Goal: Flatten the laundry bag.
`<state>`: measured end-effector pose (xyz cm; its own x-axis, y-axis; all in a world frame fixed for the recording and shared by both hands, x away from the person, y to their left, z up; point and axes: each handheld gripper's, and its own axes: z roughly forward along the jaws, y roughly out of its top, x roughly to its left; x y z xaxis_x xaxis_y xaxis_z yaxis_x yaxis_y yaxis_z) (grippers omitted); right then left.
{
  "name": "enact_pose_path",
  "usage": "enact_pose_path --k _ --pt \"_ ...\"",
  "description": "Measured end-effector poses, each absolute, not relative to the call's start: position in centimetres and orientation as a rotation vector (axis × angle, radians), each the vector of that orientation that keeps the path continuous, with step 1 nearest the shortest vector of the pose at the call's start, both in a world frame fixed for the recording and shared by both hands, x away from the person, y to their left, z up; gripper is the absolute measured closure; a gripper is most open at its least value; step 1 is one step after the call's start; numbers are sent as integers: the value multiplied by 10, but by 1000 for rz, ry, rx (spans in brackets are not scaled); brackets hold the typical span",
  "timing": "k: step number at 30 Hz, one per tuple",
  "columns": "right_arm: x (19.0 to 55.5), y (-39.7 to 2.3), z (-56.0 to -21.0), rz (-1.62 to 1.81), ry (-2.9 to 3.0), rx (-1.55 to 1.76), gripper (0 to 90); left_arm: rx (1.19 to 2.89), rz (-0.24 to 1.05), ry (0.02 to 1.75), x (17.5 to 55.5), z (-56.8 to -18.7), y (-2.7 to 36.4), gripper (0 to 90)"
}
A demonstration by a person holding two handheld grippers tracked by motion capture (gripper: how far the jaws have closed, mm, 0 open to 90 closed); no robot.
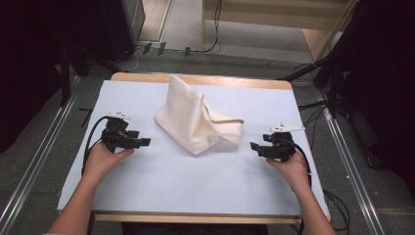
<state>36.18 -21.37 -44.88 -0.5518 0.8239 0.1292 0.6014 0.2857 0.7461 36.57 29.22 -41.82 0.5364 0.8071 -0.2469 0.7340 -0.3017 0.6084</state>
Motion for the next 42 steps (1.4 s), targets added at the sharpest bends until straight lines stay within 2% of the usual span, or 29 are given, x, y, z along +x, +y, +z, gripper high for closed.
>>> enact_pose_path --k 15,27,28,31,34,35,42 --pt "358 -212 -443 1141 2293 1290 427 2081 139 1247 366 -416 289 329" --pt "357 -207 -429 1194 2317 1308 569 2088 127 1245 363 -412 289 341" --pt "357 -206 -425 1224 2317 1315 605 2088 124 1241 363 -411 289 342" --pt "357 -204 -422 1237 2318 1304 639 2084 122 1239 361 -409 289 342" --pt "358 -200 -416 1261 2319 1301 725 2087 126 1232 361 -408 288 345" --pt "360 -196 -411 1282 2325 1285 789 2084 124 1234 360 -407 287 346" --pt "370 -179 -400 1289 2363 1267 892 2084 137 1229 358 -406 289 350"
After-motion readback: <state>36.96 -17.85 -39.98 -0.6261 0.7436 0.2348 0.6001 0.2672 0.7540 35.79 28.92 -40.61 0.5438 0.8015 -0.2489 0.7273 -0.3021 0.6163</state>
